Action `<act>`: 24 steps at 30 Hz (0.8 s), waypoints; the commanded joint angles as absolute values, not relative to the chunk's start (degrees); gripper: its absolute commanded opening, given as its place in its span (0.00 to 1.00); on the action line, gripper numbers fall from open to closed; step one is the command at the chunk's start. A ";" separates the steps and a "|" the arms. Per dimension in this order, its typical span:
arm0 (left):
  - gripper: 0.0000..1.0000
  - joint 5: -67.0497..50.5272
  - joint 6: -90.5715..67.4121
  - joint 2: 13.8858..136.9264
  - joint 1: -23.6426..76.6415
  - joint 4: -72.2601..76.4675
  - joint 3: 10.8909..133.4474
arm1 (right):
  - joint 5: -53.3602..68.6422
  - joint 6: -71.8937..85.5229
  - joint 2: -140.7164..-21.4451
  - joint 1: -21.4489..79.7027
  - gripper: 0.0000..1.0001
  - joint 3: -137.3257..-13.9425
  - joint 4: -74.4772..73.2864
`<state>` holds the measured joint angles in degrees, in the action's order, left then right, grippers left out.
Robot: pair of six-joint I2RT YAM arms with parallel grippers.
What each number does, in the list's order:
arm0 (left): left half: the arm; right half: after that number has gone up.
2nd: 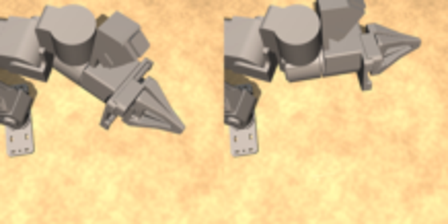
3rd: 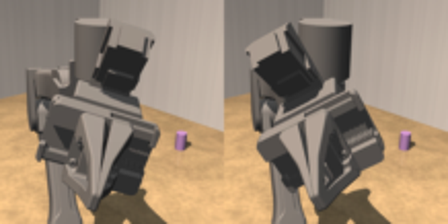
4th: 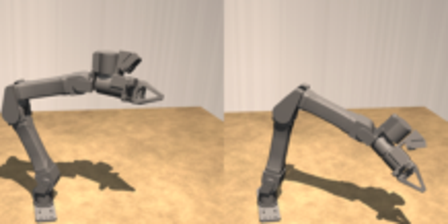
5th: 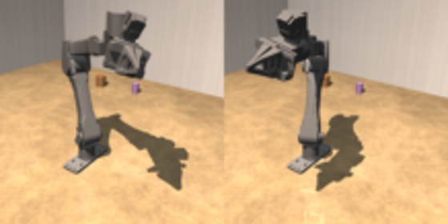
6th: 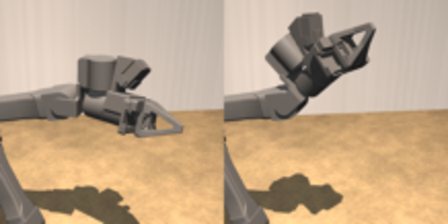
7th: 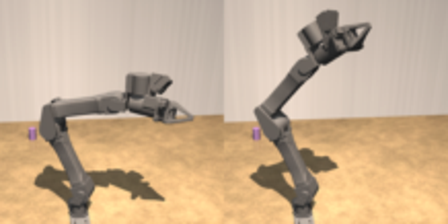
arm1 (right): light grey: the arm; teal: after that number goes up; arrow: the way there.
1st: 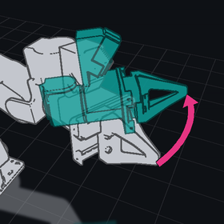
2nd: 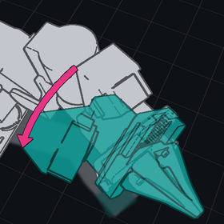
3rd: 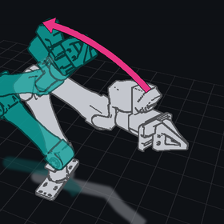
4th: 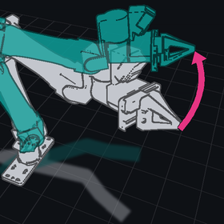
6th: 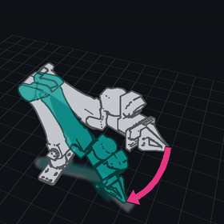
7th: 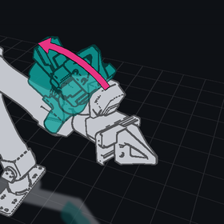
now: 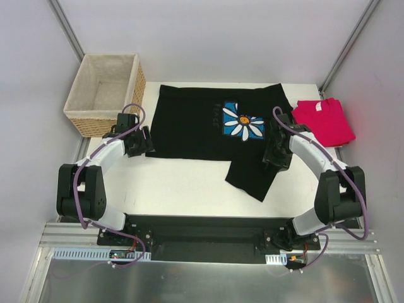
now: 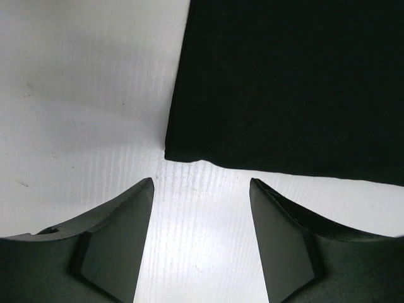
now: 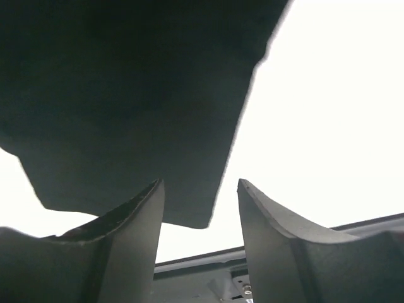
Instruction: Fold and stack the t-shirts
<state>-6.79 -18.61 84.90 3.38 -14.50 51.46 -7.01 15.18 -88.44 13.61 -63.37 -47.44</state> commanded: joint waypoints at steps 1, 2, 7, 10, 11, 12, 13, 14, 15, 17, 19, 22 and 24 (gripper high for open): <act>0.61 -5.27 -18.11 84.82 3.34 -12.30 50.89 | -7.58 16.79 -85.61 10.99 0.53 -57.67 -49.23; 0.61 -5.27 -18.02 84.29 3.34 -12.30 50.89 | -7.04 17.14 -86.30 10.46 0.53 -56.79 -48.52; 0.61 -4.31 -16.79 81.57 3.34 -12.30 50.71 | -3.26 17.75 -89.64 8.00 0.53 -54.06 -44.22; 0.61 -4.04 -16.17 80.60 3.16 -12.39 50.80 | -0.89 18.10 -90.61 6.86 0.53 -53.27 -41.14; 0.61 -4.30 -16.17 80.60 3.08 -12.48 50.89 | -0.44 18.19 -90.79 6.07 0.53 -52.83 -40.35; 0.61 -4.22 -16.08 80.60 2.99 -12.39 50.98 | 2.08 18.19 -91.23 5.72 0.53 -52.65 -39.04; 0.61 -4.22 -16.08 80.68 2.99 -12.39 50.98 | 2.72 18.19 -91.49 5.28 0.53 -52.47 -38.33; 0.61 -4.22 -16.17 80.60 2.99 -12.39 50.98 | 3.16 18.19 -91.76 4.58 0.53 -52.12 -37.89; 0.61 -4.22 -16.17 80.60 2.99 -12.48 51.06 | 4.21 18.19 -91.93 4.31 0.53 -51.95 -36.58; 0.61 -4.13 -16.26 80.60 2.99 -12.48 51.15 | 4.92 17.93 -92.90 3.69 0.52 -51.86 -35.69; 0.61 -3.96 -16.26 80.68 2.90 -12.66 51.24 | 6.06 17.58 -94.04 3.43 0.47 -52.12 -35.51; 0.61 -3.35 -16.17 80.77 2.90 -13.01 51.77 | 6.76 17.14 -94.39 3.34 0.33 -52.29 -35.24; 0.61 -2.55 -16.26 81.12 2.90 -13.53 52.12 | 7.20 16.96 -94.48 3.34 0.15 -52.64 -35.42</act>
